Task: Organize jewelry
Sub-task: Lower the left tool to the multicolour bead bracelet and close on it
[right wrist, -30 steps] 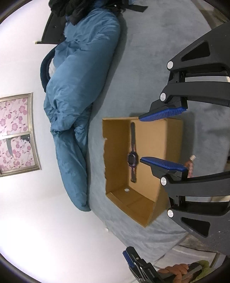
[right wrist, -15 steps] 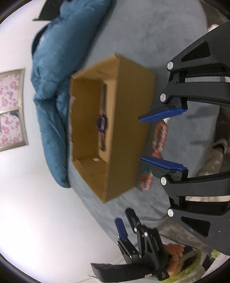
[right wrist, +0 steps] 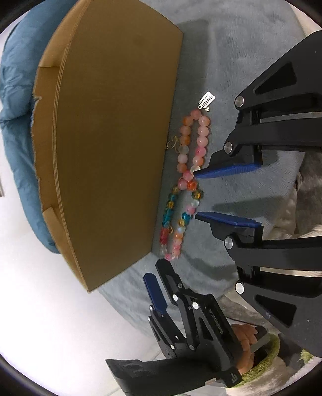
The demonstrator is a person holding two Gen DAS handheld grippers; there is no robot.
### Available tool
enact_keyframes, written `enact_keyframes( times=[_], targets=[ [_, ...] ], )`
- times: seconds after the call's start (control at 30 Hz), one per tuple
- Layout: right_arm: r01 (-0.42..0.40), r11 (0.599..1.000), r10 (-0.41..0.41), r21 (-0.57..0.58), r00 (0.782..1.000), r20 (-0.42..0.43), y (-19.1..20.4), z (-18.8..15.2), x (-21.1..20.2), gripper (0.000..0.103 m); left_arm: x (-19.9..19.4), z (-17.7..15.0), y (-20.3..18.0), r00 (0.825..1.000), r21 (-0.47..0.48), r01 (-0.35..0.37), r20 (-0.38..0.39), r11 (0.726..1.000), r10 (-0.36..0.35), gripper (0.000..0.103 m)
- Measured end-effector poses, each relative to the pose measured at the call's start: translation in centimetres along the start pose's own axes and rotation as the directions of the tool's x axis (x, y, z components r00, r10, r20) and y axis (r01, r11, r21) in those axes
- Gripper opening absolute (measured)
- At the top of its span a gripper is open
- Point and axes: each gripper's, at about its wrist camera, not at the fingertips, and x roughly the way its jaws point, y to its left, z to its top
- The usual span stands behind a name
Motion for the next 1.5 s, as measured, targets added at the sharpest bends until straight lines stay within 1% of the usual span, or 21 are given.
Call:
enact_keyframes(
  times=[0.23,0.33,0.5,0.63,0.83,0.97,1.13,1.27,1.43,1.5],
  targets=[
    [-0.001,0.999,0.002,0.039,1.000,-0.009,-0.6,0.4,1.1,0.024,1.8,-0.1,0.6,0.999,-0.025,0.017,-0.036,1.000,-0.018,0.028],
    [0.001,0.999,-0.001,0.043,1.000,-0.006,-0.7,0.5,0.8,0.024,2.1,-0.1,0.7,0.999,-0.028,0.028,-0.042,0.999,-0.030,0.027],
    [-0.021,0.997,0.021,0.073,1.000,-0.004,-0.8,0.4,0.0,0.024,2.5,0.1,0.5,0.998,-0.022,0.045,-0.050,0.999,-0.046,0.024],
    [-0.031,0.994,0.033,0.106,0.999,-0.009,-1.0,0.6,-0.4,0.024,2.5,0.1,0.6,0.997,-0.026,0.051,-0.055,0.998,-0.053,0.024],
    [-0.028,0.995,0.030,0.101,0.999,-0.026,-0.6,1.1,0.2,0.025,2.7,0.0,0.6,0.997,-0.023,0.051,-0.059,0.998,-0.053,0.024],
    [-0.004,0.996,0.008,0.084,0.999,-0.043,0.1,1.6,1.1,0.025,2.9,0.0,0.6,0.997,-0.023,0.051,-0.062,0.998,-0.052,0.024],
    [0.015,0.994,-0.009,0.108,0.998,-0.061,-0.4,1.5,1.5,0.025,3.0,-0.1,0.5,0.996,-0.022,0.049,-0.068,0.999,-0.050,0.024],
    [0.014,0.992,-0.005,0.126,0.998,-0.066,-0.5,1.4,1.2,0.024,3.2,0.0,0.5,0.996,-0.025,0.044,-0.070,0.999,-0.046,0.023],
    [0.011,0.986,0.001,0.165,0.997,-0.071,-1.1,2.0,1.5,0.023,3.4,0.0,0.2,0.997,-0.026,0.034,-0.070,0.999,-0.036,0.018],
    [0.015,0.985,-0.002,0.174,0.997,-0.074,-1.2,2.0,1.7,0.021,3.5,0.0,0.1,0.997,-0.025,0.033,-0.069,0.999,-0.035,0.014]
  ],
)
